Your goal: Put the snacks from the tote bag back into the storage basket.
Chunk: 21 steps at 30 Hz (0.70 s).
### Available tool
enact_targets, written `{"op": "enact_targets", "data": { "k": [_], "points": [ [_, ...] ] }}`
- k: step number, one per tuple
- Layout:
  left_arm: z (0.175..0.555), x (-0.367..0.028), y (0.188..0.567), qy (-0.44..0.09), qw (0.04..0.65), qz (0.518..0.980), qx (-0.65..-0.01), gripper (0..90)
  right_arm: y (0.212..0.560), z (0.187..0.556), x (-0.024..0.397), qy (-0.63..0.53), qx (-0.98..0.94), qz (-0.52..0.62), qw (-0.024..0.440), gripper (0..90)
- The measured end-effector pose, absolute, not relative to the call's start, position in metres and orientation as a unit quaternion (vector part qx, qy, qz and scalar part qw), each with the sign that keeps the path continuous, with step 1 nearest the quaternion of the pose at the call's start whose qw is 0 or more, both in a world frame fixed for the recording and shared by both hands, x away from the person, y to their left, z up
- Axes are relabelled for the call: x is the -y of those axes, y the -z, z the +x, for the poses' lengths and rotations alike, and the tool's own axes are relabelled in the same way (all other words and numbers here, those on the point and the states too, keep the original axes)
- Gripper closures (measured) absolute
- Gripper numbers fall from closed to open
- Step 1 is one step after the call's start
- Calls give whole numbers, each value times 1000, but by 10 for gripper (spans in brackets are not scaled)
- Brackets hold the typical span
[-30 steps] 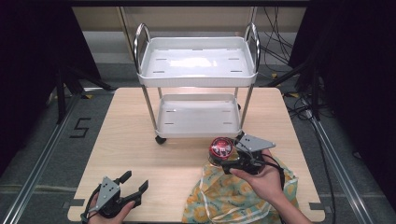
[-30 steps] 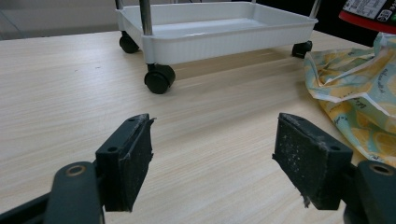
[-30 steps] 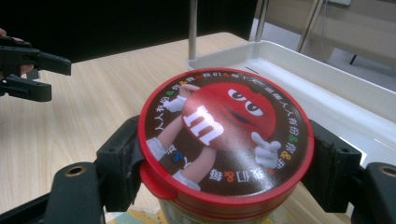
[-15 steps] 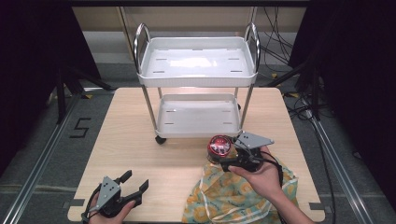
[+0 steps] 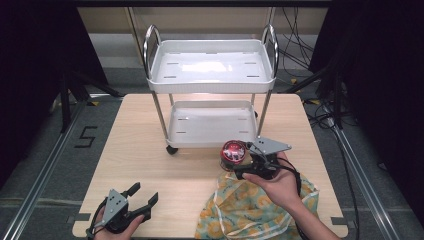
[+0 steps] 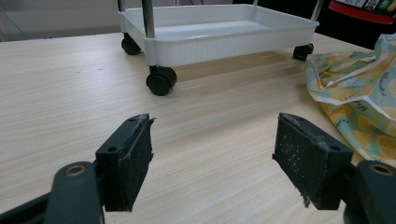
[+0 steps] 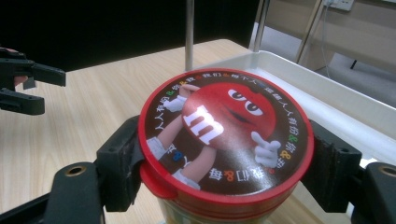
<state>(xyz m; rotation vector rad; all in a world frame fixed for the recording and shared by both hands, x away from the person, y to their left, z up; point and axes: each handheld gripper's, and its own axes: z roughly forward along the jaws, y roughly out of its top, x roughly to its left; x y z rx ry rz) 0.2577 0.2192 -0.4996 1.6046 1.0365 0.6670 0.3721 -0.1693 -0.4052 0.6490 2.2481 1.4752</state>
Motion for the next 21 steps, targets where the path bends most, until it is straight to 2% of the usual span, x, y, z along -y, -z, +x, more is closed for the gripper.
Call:
{"op": "enact_targets", "data": {
  "k": [1,2,21],
  "points": [
    [257,-220,499,-278,523,677,-437,271,405,370,168,-522,-798,244,176,265],
    [257,-220,499,-278,523,677,-437,272,405,373,169,-523,-797,231,195,265],
    [257,-221,499,-280,522,678,-435,272,405,380,160,-528,-796,233,181,265]
  ]
}}
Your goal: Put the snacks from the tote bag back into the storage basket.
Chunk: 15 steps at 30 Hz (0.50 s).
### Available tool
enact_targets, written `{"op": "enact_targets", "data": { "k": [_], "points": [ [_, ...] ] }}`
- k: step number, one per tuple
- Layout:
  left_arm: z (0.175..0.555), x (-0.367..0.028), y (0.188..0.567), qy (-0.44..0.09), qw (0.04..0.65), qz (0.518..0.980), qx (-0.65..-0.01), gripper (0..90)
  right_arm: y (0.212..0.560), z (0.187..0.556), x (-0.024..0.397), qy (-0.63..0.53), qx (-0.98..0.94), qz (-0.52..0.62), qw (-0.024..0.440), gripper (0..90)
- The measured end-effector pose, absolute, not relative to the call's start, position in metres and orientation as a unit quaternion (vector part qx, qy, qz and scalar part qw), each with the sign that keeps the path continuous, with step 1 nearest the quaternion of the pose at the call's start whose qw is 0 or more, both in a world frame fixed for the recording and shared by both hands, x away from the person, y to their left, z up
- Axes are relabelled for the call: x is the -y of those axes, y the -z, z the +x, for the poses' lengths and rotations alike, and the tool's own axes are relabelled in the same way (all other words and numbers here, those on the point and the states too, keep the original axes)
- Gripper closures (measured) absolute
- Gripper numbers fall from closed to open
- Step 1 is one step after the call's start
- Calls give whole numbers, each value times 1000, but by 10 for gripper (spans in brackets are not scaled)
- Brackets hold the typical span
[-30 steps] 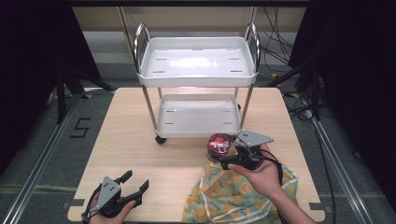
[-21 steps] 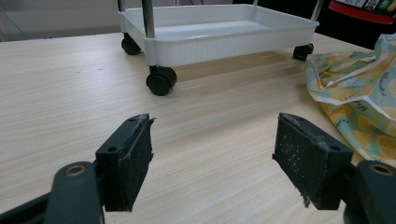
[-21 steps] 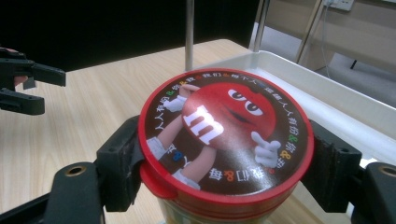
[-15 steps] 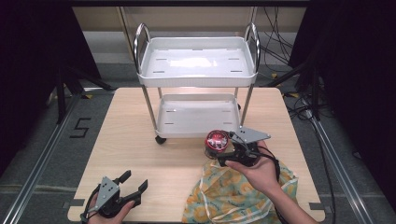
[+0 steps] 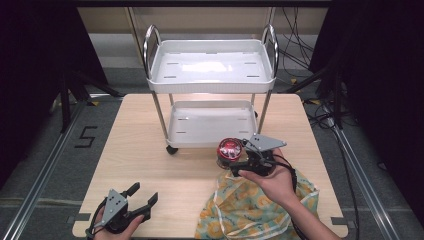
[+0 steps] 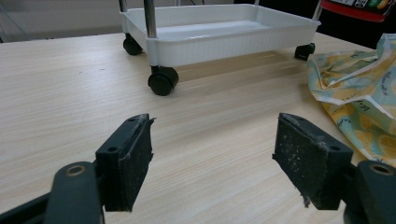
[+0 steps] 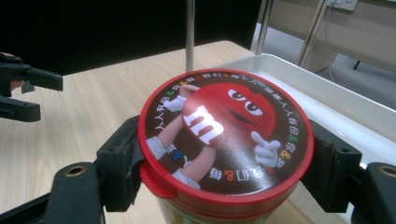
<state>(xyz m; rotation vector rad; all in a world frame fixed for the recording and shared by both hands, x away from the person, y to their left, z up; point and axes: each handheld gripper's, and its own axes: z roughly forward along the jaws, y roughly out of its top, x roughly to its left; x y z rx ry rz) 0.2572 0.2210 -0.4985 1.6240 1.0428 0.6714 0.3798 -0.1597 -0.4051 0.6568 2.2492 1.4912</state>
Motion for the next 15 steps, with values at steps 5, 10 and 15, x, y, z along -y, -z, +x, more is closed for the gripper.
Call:
{"op": "enact_targets", "data": {
  "k": [5,10,15],
  "points": [
    [257,-221,498,-281,523,677,-436,271,405,381,158,-526,-798,234,178,265],
    [257,-222,498,-284,518,678,-437,271,404,384,155,-522,-801,234,173,265],
    [257,-222,498,-284,519,678,-437,271,404,387,152,-523,-802,230,174,265]
  ]
}}
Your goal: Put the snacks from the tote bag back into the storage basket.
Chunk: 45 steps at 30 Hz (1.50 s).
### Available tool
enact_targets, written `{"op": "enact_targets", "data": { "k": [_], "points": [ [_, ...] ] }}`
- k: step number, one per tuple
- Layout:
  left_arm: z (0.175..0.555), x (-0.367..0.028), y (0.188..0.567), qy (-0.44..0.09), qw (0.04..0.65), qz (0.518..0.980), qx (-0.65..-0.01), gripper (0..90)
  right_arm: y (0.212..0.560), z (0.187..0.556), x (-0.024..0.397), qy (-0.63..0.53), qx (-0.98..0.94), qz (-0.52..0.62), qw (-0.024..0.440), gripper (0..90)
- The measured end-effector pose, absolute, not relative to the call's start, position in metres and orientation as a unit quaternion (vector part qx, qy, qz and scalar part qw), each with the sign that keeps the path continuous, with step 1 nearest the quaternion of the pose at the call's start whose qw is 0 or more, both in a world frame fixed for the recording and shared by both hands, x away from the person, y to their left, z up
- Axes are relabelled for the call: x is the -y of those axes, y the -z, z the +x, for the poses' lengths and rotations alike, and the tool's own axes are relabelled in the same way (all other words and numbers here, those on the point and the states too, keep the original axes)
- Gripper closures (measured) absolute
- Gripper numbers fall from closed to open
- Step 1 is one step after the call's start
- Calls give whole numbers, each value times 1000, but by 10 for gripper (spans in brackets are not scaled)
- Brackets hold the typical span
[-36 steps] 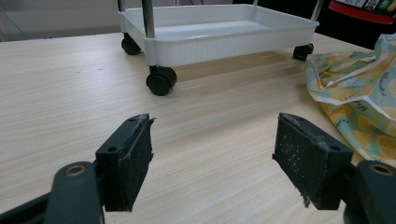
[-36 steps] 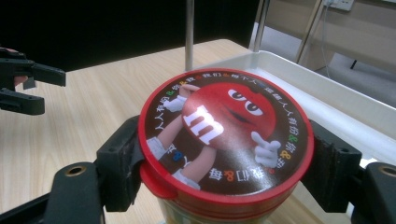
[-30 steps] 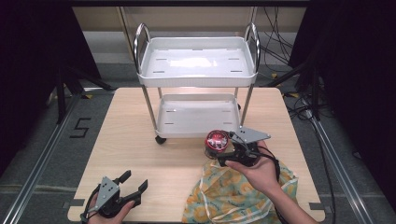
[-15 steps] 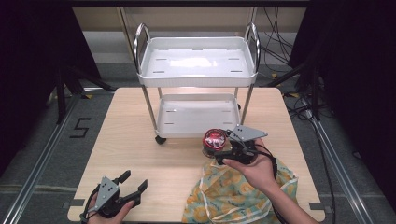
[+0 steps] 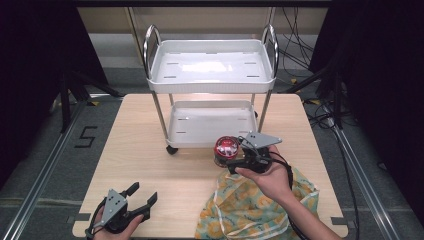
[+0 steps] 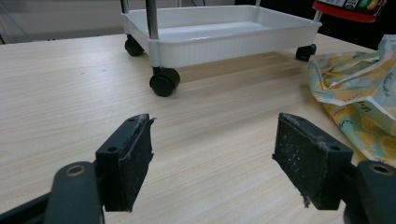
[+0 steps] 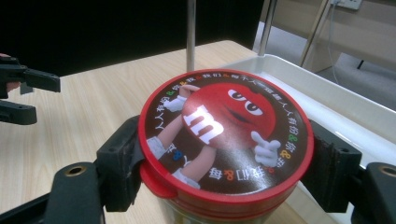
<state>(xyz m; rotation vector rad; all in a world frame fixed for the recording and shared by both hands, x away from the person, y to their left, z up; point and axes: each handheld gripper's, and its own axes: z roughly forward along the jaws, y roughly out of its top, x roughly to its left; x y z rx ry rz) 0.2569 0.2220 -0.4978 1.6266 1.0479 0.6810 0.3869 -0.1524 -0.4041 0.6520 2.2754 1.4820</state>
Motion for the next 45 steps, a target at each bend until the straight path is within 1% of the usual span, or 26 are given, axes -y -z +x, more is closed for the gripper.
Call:
{"op": "enact_targets", "data": {
  "k": [10,13,15,19,21,22,25,27,29,32,33,35,36,38,39,40,41,43,45],
  "points": [
    [257,-222,498,-284,518,678,-438,271,405,393,148,-522,-802,228,179,265],
    [257,-222,498,-284,518,678,-438,272,404,393,147,-518,-806,233,170,265],
    [257,-222,498,-284,520,677,-436,271,405,392,146,-522,-799,243,173,265],
    [258,-222,499,-283,525,675,-435,271,404,396,145,-516,-807,223,180,265],
    [257,-222,498,-284,520,677,-436,271,403,394,144,-514,-806,237,169,265],
    [257,-222,498,-285,518,678,-438,271,403,396,143,-518,-805,229,177,264],
    [257,-223,498,-284,519,678,-437,272,403,398,142,-518,-805,227,180,265],
    [258,-223,498,-284,521,677,-435,271,402,398,141,-517,-806,231,173,265],
    [257,-223,498,-285,518,678,-437,271,403,400,140,-521,-802,228,181,265],
    [258,-222,499,-283,525,675,-435,271,404,400,140,-517,-808,229,166,265],
    [258,-222,499,-282,525,675,-435,271,404,401,140,-521,-802,229,182,265],
    [258,-222,499,-282,525,674,-436,271,404,402,140,-518,-805,232,171,265],
    [258,-222,499,-282,525,674,-436,271,405,403,139,-522,-802,231,178,265],
    [259,-222,499,-283,525,674,-436,271,404,402,139,-516,-805,243,165,265],
    [259,-222,499,-283,525,675,-434,272,405,404,138,-518,-806,236,164,265],
    [258,-222,499,-283,525,674,-436,272,405,405,138,-519,-804,233,176,265],
    [258,-222,499,-283,525,672,-438,271,404,404,137,-517,-805,237,168,264],
    [258,-223,498,-284,523,673,-438,272,405,406,136,-521,-801,235,175,264],
    [258,-222,498,-283,524,673,-439,271,404,406,135,-516,-807,235,165,265]
  ]
}}
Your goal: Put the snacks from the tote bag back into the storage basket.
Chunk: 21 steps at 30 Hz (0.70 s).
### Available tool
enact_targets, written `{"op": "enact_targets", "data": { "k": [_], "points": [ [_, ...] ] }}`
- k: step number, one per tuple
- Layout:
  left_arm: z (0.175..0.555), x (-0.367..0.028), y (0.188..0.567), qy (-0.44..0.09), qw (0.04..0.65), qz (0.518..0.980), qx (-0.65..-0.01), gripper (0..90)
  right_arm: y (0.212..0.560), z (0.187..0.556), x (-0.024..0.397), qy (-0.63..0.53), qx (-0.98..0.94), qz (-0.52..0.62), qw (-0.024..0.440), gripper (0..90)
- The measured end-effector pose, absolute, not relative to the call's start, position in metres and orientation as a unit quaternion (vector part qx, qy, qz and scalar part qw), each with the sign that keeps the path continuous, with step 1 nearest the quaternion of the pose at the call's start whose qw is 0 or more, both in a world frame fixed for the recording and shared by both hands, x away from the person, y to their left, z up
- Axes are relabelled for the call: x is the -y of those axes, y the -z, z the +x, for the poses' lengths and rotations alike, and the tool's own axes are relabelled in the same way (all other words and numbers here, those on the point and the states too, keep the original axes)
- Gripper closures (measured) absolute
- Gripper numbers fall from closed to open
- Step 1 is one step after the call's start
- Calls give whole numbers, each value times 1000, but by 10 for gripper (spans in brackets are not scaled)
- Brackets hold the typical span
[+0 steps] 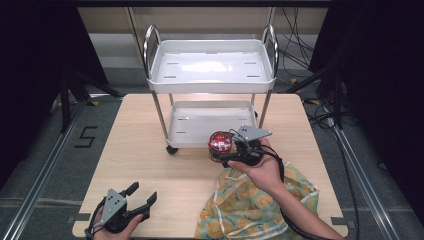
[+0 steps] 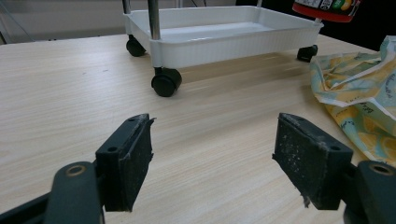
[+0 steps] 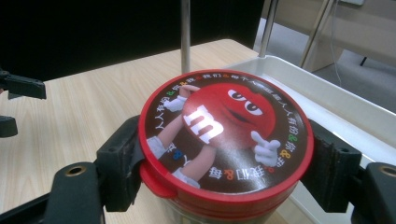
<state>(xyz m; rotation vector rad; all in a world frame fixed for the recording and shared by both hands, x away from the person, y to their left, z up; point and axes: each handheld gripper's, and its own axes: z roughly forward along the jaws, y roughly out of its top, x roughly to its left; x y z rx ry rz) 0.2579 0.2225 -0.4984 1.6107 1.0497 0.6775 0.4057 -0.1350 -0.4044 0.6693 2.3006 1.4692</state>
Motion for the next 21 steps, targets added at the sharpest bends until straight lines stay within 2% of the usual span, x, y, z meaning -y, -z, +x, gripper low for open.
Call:
{"op": "enact_targets", "data": {
  "k": [6,7,10,17,21],
  "points": [
    [258,-223,498,-284,524,673,-438,271,404,407,132,-513,-809,235,163,265],
    [258,-223,498,-284,524,673,-438,271,403,409,132,-515,-807,228,177,265],
    [258,-223,498,-283,524,673,-438,271,403,410,129,-516,-807,235,166,265],
    [258,-223,498,-284,524,672,-440,272,405,414,126,-517,-805,229,180,265],
    [258,-223,498,-284,524,672,-439,271,405,416,126,-511,-809,232,172,265]
  ]
}}
